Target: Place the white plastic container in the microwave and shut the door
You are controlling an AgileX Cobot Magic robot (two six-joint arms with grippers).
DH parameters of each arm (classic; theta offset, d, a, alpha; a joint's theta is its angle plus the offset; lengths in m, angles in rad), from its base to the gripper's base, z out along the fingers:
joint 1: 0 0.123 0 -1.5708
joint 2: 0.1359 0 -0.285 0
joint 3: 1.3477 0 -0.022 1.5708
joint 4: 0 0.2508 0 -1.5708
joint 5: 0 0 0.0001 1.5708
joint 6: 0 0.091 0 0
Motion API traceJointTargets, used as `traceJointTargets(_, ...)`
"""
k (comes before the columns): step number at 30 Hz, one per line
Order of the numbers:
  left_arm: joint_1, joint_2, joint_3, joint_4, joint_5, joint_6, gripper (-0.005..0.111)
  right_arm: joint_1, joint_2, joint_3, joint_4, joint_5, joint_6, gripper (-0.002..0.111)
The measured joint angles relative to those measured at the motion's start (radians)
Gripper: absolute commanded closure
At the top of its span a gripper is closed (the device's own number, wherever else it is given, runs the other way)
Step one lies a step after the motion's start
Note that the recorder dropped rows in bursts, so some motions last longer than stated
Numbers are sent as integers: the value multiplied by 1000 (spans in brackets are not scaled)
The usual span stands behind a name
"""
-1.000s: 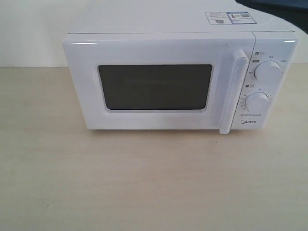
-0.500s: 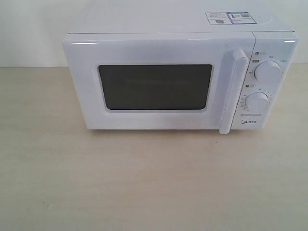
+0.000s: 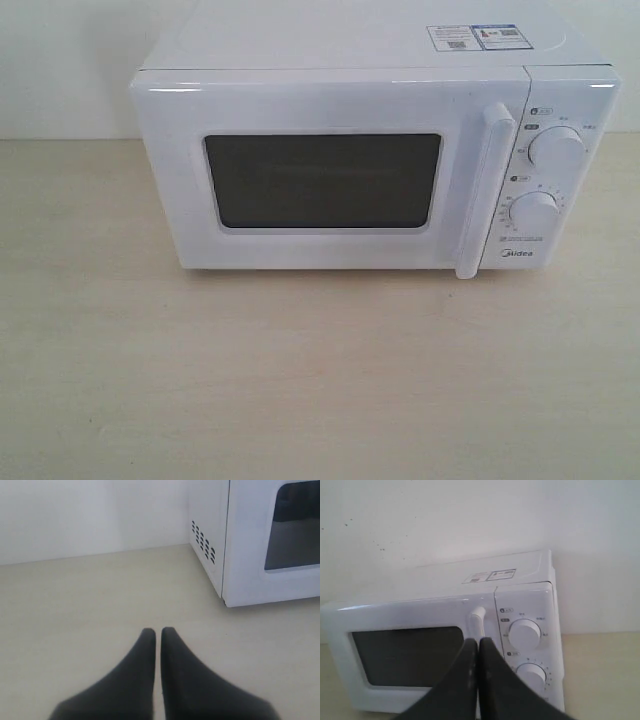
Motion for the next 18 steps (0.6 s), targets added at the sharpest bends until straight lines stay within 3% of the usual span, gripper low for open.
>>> traceJointTargets(7, 0, 0, 0, 0, 2, 0, 102, 177, -4, 99, -4, -219, -5, 108)
traceJointTargets(14, 0, 0, 0, 0, 2, 0, 102, 183, -4, 129, -36, -237, 2, 108)
traceJointTargets(18, 0, 0, 0, 0, 2, 0, 102, 183, -4, 184, -298, -241, 192, 108)
